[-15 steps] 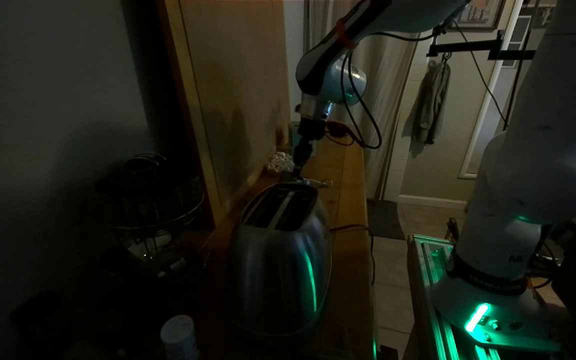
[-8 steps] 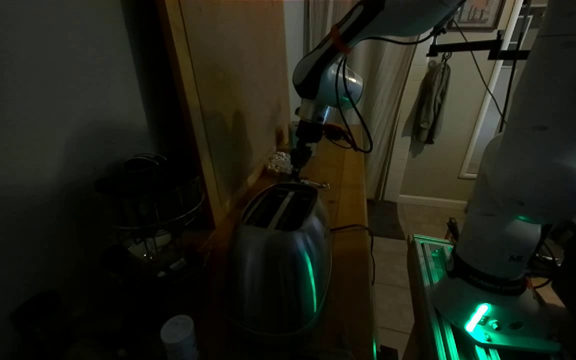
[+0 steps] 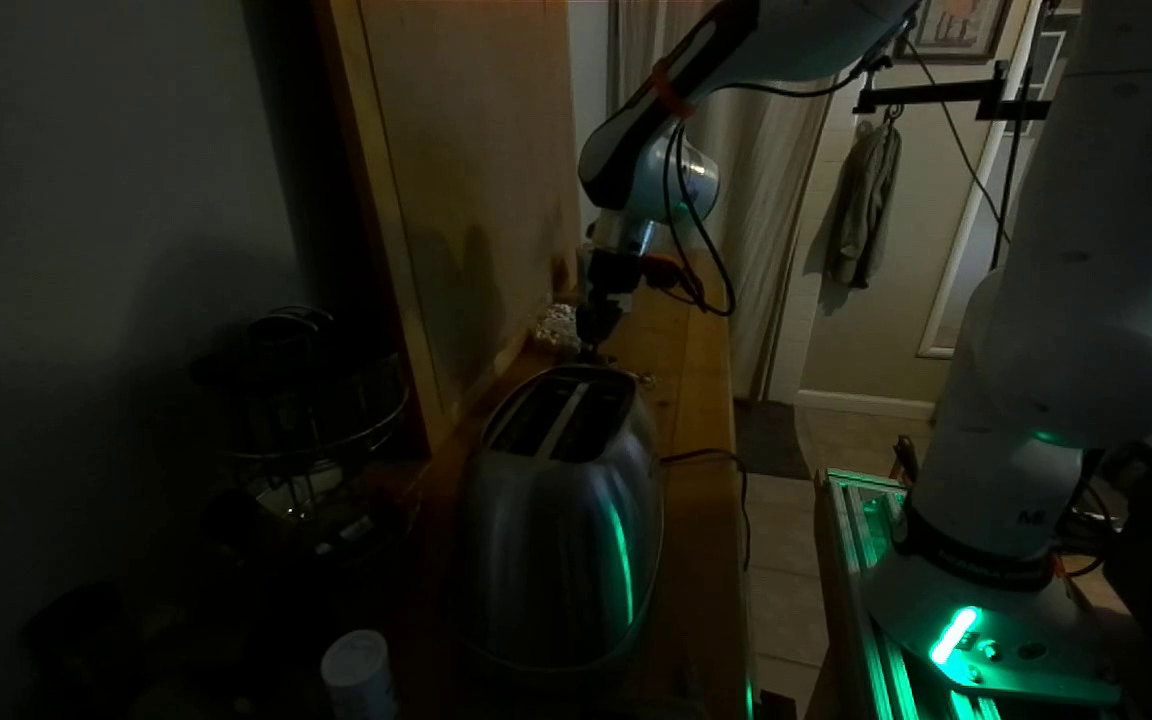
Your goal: Stack the silver items
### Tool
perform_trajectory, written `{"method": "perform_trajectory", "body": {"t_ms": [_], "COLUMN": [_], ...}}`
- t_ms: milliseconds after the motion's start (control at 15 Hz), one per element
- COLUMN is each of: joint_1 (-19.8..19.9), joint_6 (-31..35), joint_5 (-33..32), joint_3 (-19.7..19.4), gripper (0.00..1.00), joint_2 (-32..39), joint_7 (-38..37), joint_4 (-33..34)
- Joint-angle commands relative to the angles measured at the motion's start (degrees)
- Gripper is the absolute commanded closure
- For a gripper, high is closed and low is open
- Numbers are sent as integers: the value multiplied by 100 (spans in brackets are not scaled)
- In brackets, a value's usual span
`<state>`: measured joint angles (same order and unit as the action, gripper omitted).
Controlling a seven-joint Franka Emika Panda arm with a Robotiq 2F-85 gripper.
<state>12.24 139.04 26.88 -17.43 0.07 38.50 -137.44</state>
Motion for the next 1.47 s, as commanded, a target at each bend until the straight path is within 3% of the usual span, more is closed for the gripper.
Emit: {"method": "perform_trajectory", "body": {"t_ms": [0, 467, 733, 1200, 1400], "joint_1": [84, 101, 77, 49, -5], "joint_6": [46, 39, 19, 239, 312], "joint_5": [-22, -197, -804, -2435, -2625], "joint_3": [122, 133, 161, 238, 227], "gripper": [71, 24, 0, 0, 0], "joint_2": [116, -6, -103, -656, -1061], "joint_7": [-210, -354, -386, -335, 12], "joint_4": [129, 105, 54, -262, -519]}}
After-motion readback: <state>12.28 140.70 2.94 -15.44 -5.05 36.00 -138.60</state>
